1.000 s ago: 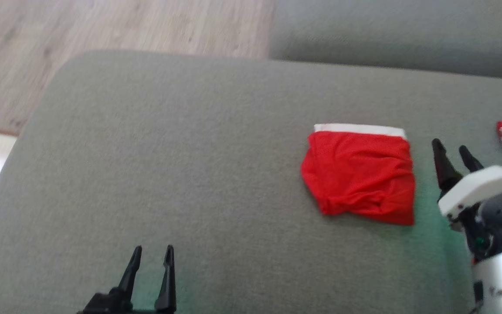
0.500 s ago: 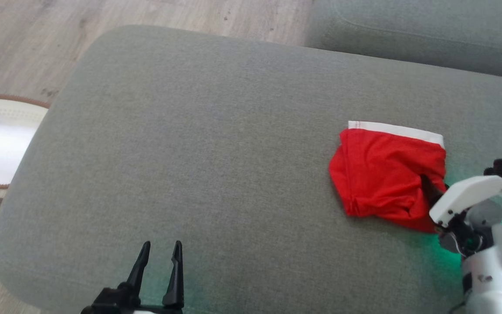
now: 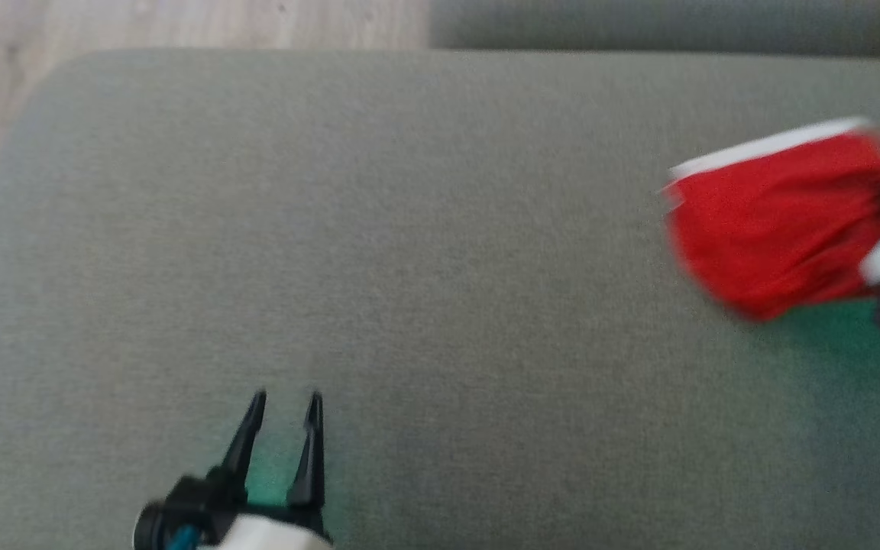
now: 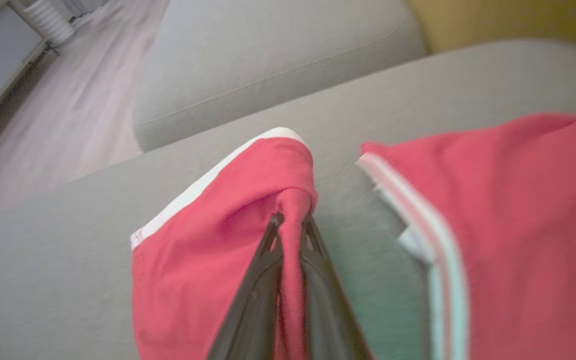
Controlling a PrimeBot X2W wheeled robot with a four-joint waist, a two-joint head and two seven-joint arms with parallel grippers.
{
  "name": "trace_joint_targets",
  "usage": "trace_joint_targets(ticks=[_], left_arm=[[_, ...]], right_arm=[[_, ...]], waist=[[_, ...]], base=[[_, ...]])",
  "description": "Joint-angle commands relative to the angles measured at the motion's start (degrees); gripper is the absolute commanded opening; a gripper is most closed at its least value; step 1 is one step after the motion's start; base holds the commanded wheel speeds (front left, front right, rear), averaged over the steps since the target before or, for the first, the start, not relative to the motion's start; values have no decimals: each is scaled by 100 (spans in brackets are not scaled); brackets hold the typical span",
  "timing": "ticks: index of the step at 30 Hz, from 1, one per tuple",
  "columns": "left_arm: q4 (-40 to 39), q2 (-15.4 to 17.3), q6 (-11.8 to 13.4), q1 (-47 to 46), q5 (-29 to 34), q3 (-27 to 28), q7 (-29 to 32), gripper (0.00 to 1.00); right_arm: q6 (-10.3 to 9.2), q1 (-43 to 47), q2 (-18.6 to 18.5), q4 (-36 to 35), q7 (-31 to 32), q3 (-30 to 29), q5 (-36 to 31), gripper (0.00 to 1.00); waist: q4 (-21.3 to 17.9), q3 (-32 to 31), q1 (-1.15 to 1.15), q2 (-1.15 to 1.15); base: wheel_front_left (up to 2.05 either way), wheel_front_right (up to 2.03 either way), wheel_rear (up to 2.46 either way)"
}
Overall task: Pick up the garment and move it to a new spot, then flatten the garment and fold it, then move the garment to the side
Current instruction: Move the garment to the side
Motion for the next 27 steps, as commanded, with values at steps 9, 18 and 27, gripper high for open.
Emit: trace_joint_targets(ticks=[9, 18, 27], left_arm=[[-108, -16, -95, -549, 139, 76, -47, 100], [-53, -16, -119, -557, 210, 220, -47, 100], [-41, -16, -62, -468, 113, 272, -47, 100]], right_arm=[[-4, -576, -1208, -387, 828, -450, -690, 0], [-4, -335, -2026, -244, 859, -699, -1869, 100], [-4, -41, -1376, -534, -628, -765, -2813, 100]], waist=[[-140, 643, 0, 0], [-81, 715, 0, 0], [-167, 374, 0, 0]], base=[[0, 0, 0], [0, 0, 0], [0, 0, 0]])
